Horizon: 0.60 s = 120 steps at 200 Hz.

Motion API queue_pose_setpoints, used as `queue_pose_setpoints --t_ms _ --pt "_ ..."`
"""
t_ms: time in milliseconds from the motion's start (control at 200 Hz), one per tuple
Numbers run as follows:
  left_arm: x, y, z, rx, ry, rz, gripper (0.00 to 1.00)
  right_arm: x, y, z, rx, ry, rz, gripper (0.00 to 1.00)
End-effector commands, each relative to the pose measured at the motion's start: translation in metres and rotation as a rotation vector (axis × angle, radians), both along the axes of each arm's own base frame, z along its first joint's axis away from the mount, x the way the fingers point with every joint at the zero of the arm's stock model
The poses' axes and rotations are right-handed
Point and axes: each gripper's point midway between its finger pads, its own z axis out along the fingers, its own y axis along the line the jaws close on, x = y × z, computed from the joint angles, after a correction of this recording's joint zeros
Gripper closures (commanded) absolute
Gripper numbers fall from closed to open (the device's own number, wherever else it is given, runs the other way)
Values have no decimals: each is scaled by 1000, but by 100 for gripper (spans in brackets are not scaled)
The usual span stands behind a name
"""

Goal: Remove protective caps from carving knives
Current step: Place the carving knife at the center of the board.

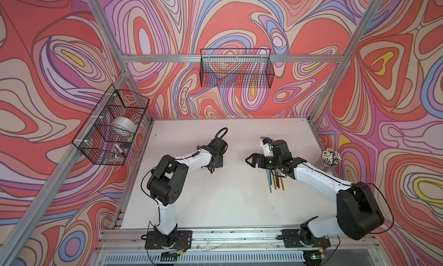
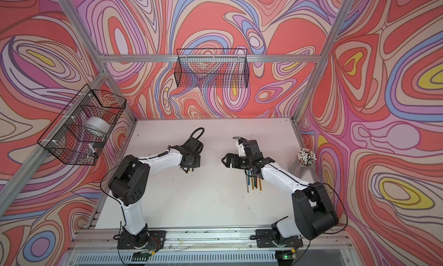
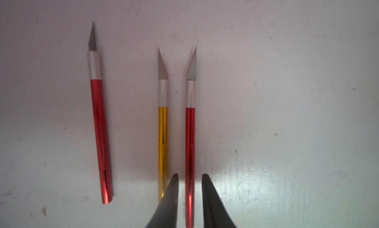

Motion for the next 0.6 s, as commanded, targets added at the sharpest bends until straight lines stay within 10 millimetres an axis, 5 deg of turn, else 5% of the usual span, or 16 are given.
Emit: queue_pose_setpoints --t_ms 0,391,596 --pt "-14 3 22 -53 4 5 77 -4 -18 0 -87 -10 -56 2" --pt "-78 -42 62 -384 -10 -160 74 -32 -69 -43 -295 148 -232 48" --pt "-111 -72 73 -485 -11 -269 72 -47 -76 -53 -341 205 -217 58"
